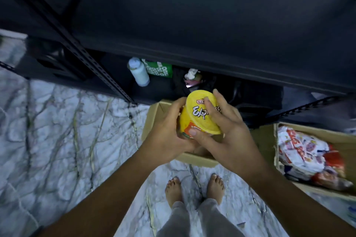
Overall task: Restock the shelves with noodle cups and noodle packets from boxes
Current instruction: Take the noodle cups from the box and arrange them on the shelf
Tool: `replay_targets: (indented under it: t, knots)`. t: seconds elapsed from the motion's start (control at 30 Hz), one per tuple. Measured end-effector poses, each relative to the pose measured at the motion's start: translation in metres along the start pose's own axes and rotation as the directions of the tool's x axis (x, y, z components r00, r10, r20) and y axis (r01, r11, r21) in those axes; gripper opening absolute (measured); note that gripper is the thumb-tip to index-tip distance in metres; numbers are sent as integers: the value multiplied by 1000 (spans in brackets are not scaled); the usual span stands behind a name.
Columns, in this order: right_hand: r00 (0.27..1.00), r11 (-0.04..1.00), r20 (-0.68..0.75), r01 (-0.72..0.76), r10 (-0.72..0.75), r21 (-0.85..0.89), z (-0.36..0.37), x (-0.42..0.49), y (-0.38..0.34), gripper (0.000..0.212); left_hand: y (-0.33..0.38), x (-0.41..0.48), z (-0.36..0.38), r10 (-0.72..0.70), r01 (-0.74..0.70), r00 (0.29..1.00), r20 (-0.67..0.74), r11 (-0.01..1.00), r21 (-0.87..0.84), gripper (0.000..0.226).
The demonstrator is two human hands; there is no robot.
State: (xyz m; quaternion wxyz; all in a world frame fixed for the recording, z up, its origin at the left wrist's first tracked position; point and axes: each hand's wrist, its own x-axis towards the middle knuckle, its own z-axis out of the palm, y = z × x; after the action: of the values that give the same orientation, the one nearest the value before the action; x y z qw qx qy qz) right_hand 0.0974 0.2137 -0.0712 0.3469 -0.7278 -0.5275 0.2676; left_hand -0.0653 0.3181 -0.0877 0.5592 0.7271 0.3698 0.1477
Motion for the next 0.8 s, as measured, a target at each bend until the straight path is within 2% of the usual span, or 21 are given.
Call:
replay_targets:
  t: [0.3,0.6,0.8]
  knots:
    - [956,987,-252,158,-148,20,-124,-36,-159,79,193,-48,-65,255,-257,966,35,961,98,96]
    - [801,931,-483,350,-354,-103,-230,-45,-252,70,335,-55,-90,498,-499,866,33,863,74,89]
    - [765,909,-499,392,-407,-140,-301,-41,-295,66,411,-47,-95,595,-596,803,38,799,83,87]
